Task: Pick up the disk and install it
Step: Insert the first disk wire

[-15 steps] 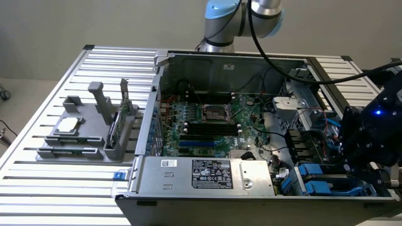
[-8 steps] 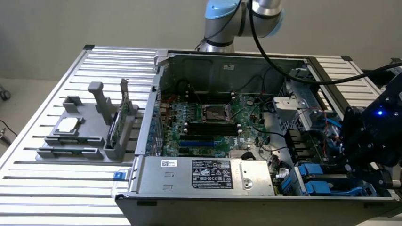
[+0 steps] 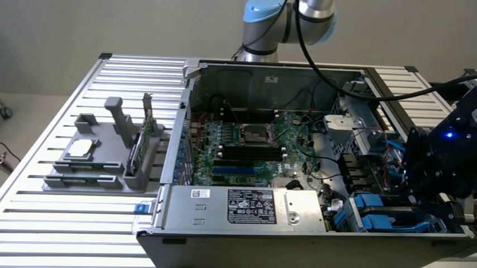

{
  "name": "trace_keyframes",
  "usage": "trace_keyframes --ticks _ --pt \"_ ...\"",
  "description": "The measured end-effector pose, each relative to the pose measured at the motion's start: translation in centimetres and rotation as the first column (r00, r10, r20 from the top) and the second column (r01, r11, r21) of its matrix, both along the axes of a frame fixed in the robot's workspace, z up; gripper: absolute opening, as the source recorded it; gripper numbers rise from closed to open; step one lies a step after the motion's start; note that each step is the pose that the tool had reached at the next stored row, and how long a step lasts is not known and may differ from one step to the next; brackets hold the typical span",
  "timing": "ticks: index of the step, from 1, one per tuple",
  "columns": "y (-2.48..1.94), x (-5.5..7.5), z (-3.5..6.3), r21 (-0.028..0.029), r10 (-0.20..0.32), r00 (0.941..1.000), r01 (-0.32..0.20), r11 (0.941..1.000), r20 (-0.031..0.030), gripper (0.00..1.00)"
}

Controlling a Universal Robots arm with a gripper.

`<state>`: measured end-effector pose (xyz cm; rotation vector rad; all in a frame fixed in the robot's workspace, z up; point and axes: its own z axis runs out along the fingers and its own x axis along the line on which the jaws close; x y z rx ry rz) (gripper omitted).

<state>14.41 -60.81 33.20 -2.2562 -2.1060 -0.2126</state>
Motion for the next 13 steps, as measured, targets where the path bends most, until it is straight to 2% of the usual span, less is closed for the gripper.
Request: trace_keyframes --ticks 4,6,7,8,13 --pt "-0.01 -0.2 -0.04 0.0000 0.000 1.0000 0.000 1.0000 -0.0005 0.16" --pt "-0.01 -0.3 0.03 0.0019 -0.001 1.0000 0.001 1.0000 -0.0021 0.18" --pt "-0.01 -0.3 0.23 0.0016 -0.001 1.0000 0.001 1.0000 -0.0018 0.18" --pt "-0.01 -0.3 0.54 0.0001 -0.001 1.0000 0.001 1.0000 -0.0022 0.25" --pt "0.00 -0.2 2.15 0.0003 0.000 1.0000 0.000 1.0000 -0.0058 0.25"
